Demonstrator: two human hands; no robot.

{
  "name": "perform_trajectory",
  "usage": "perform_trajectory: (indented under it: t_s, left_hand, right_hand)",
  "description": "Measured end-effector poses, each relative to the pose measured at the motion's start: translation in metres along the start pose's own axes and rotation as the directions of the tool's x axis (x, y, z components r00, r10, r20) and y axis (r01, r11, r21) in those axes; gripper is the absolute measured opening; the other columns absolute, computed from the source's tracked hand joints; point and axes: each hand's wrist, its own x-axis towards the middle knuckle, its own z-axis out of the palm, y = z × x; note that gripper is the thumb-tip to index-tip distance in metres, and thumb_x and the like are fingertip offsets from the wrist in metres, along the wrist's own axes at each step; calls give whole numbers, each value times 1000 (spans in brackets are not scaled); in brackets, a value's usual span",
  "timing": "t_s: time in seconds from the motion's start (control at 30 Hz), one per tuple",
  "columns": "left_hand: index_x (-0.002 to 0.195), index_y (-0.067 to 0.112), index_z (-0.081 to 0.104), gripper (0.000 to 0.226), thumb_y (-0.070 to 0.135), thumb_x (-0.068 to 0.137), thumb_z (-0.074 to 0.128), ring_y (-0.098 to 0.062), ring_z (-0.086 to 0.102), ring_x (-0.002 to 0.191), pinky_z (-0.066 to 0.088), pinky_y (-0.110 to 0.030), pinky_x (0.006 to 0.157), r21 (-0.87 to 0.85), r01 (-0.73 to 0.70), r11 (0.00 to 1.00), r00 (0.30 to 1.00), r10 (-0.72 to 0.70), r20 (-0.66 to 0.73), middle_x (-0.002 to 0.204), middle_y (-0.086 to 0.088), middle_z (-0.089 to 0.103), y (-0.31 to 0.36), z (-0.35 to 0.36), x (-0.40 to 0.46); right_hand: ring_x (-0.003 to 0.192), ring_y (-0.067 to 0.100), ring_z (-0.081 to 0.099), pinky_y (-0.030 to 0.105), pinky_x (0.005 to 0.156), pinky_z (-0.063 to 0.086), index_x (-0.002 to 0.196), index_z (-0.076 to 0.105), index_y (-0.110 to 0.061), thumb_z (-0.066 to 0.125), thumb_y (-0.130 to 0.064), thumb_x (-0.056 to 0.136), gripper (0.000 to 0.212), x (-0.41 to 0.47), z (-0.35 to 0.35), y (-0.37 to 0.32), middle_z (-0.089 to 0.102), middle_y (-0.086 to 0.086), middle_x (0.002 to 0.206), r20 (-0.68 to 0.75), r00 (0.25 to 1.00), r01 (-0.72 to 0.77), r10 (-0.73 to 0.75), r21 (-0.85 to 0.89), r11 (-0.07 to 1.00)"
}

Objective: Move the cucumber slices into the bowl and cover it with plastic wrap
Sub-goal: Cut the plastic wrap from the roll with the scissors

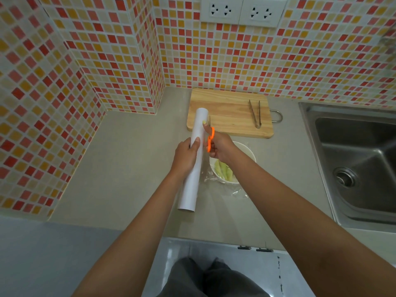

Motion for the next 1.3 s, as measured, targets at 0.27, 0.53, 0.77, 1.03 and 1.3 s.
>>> perform_trajectory:
  t_s: [0.27,0.53,0.77,1.03,1.3]
  left_hand:
    - [98,6,64,35,34,100,42,-15,54,73,40,-28,64,-12,20,1000,1000,-20,-8,84,-3,62,0,1,2]
    - [100,2,62,39,35,100,42,-17,54,75,39,-31,67,-16,22,1000,1000,-22,6,86,-7,61,1,2,1]
    - [96,-4,58,45,38,99,41,-18,49,73,36,-32,66,-25,28,999,999,-29,-33,82,-8,55,2,-2,-1]
    - [74,9,47,40,39,99,41,-23,48,68,36,-31,55,103,91,990,987,-76,-141,73,-5,49,-16,-16,2]
    - [122,2,49,49,43,100,35,-37,56,105,41,-39,80,499,171,850,982,-105,-159,121,-17,48,-37,-1,-4]
  right_hand:
    - [35,11,36,15,35,22,59,44,-16,68,-45,82,44,7,0,-6,44,5,54,-14,1000,11,-10,27,1000]
    - [43,14,35,17,38,21,58,46,-13,69,-42,83,44,11,-2,-15,45,6,55,-17,999,30,-30,29,999]
    - [49,18,45,26,47,37,66,55,-7,74,-31,80,33,8,-6,-28,54,10,62,-73,994,89,-84,56,995]
    - [67,16,62,27,61,55,84,65,-5,63,-17,89,13,-15,-73,-44,63,10,74,-84,961,275,-265,166,947]
    - [77,39,67,31,64,44,55,57,-4,55,-29,90,43,-25,-167,41,61,19,65,-555,771,-74,-312,-565,822]
